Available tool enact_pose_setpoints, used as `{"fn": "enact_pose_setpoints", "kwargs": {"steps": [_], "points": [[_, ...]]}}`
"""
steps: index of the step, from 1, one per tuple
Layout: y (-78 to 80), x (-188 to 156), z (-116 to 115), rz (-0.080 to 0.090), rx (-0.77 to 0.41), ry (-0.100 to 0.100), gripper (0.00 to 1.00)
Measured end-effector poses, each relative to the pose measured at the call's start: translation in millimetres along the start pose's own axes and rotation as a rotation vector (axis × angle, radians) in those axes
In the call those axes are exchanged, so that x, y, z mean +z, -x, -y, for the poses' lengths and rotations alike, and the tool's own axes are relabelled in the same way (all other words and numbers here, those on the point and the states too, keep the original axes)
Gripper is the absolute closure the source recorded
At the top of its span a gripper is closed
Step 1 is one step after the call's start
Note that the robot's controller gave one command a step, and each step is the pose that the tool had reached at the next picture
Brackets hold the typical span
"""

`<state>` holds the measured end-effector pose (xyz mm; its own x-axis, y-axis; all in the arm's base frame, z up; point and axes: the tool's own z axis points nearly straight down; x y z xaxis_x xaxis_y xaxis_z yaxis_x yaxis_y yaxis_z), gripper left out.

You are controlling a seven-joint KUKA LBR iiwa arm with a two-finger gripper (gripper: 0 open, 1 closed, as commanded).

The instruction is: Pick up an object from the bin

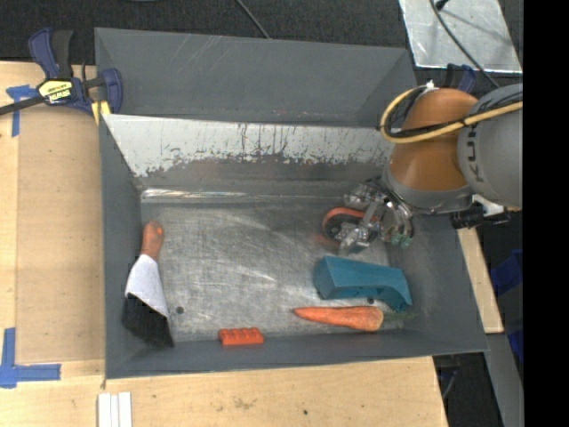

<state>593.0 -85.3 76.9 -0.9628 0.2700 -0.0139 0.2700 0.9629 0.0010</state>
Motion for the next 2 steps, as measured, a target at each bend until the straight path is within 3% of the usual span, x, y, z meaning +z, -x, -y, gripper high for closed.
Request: {"fn": "enact_pose_setpoints", "kwargs": {"steps": [1, 2], "points": [[0.0, 0.0, 0.0, 0.000, 0.000, 0.000, 1.00], [0.8, -13.1, 10.0, -0.015, -0.066, 0.001, 1.00]]}}
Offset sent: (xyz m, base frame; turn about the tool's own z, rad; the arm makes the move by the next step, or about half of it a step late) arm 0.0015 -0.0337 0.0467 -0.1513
